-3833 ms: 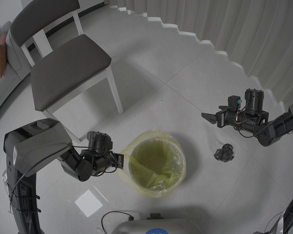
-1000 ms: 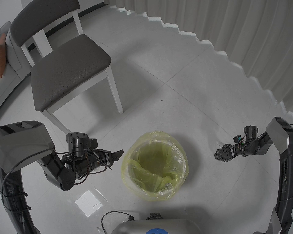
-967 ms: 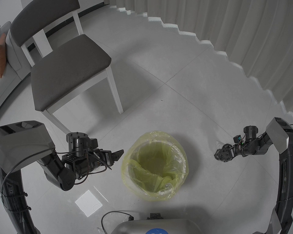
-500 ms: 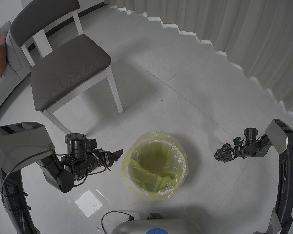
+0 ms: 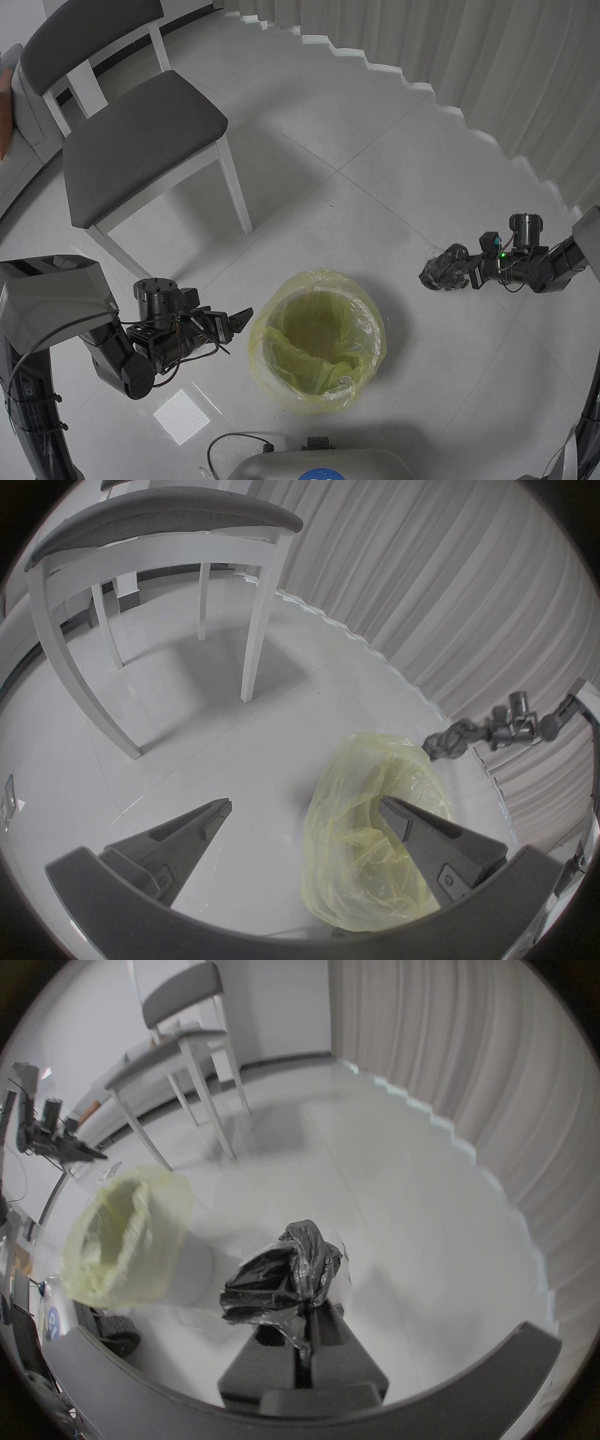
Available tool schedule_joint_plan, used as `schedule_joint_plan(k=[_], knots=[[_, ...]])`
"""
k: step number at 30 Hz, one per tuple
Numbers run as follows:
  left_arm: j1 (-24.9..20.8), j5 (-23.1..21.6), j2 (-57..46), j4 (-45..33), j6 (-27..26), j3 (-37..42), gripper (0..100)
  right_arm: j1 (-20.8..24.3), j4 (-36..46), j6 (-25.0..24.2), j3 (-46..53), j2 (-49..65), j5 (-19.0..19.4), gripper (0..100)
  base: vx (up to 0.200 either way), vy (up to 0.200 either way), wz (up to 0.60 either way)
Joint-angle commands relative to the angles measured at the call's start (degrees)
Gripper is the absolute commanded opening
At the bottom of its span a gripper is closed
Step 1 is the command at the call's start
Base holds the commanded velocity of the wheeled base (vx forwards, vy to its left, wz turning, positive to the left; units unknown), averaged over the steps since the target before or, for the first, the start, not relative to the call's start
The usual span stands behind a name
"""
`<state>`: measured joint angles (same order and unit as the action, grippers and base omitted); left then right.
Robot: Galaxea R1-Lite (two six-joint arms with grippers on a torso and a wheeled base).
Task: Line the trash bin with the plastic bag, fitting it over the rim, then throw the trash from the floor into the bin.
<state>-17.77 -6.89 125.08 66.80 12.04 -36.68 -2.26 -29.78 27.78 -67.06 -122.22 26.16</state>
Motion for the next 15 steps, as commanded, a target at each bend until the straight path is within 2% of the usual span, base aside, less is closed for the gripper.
schedule_joint_plan(k=[1, 4, 8, 10, 15], knots=[[0.11, -0.23, -2.20, 0.70, 0.00, 2.32, 100, 9.99, -4.06, -2.82, 6.42, 16.05, 1.09, 0, 0.000, 0.000, 0.00], [0.11, -0.85, -4.14, 0.70, 0.00, 3.20, 100, 14.38, -5.37, -5.02, 8.35, 20.18, 0.91, 0, 0.000, 0.000, 0.00], [0.11, -4.27, -7.30, 0.70, -0.09, 5.57, 100, 20.45, -5.46, -7.66, 11.87, 23.35, 0.73, 0, 0.000, 0.000, 0.00], [0.11, -5.77, -9.32, 0.70, -0.09, 6.71, 100, 22.65, -5.46, -8.01, 13.97, 23.52, 0.65, 0, 0.000, 0.000, 0.00], [-0.07, -5.86, -12.22, 0.70, -0.18, 8.47, 100, 25.72, -5.37, -8.36, 16.70, 22.91, 0.56, 0, 0.000, 0.000, 0.00]])
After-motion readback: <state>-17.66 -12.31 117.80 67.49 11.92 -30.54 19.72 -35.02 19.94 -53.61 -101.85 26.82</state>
